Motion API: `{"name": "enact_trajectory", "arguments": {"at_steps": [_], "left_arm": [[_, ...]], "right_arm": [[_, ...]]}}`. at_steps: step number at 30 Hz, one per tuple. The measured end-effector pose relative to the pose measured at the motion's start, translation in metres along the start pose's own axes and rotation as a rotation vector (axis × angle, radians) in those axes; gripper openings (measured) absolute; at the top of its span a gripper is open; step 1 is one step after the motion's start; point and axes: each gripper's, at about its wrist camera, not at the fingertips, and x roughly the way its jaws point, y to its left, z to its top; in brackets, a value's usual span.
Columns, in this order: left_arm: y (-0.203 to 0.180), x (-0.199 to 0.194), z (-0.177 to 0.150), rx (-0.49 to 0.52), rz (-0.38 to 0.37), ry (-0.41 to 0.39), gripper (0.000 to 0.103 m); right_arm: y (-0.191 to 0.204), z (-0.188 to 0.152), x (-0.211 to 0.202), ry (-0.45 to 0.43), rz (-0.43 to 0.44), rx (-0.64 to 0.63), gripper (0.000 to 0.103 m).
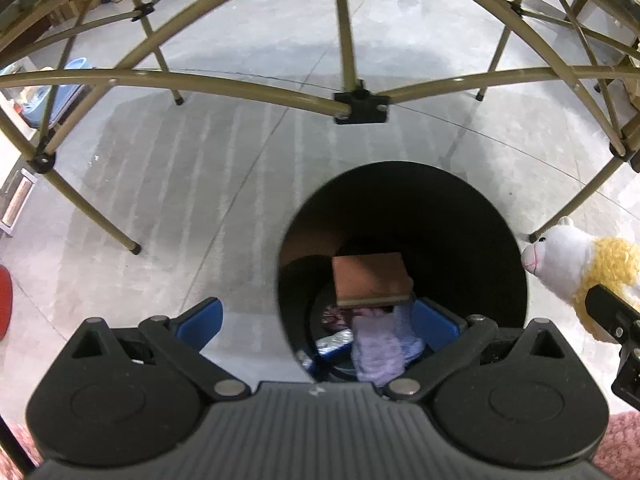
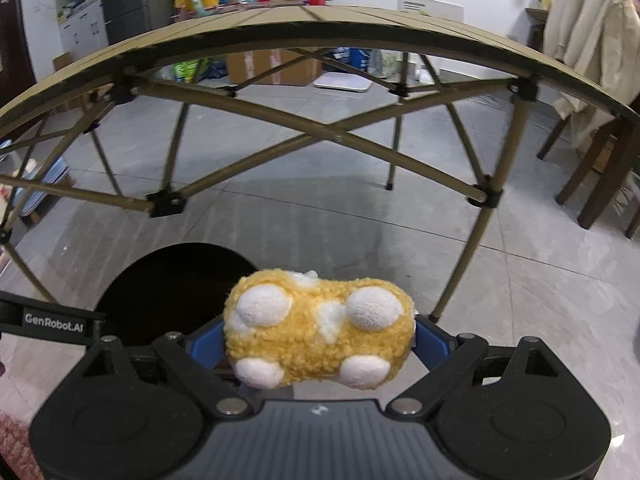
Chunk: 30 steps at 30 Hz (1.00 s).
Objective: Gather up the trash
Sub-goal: 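Move the right gripper over the bin and open it to drop the plush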
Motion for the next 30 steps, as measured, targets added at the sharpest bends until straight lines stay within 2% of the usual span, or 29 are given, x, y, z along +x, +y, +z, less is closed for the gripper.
{"name": "enact_trajectory", "arguments": {"at_steps": [18,30], "left_arm": [[0.077,0.0,-0.007,-0.119,0.058,0.003,0.103],[0.104,0.006,-0.013,-0.16,0.108,0.013,0.103]], "right_arm": [[0.079,0.004,0.02,0.046,0.084,-0.135,0.094],[0.116,0.0,0.046,0.099,0.095,-0.178,0.094]]}}
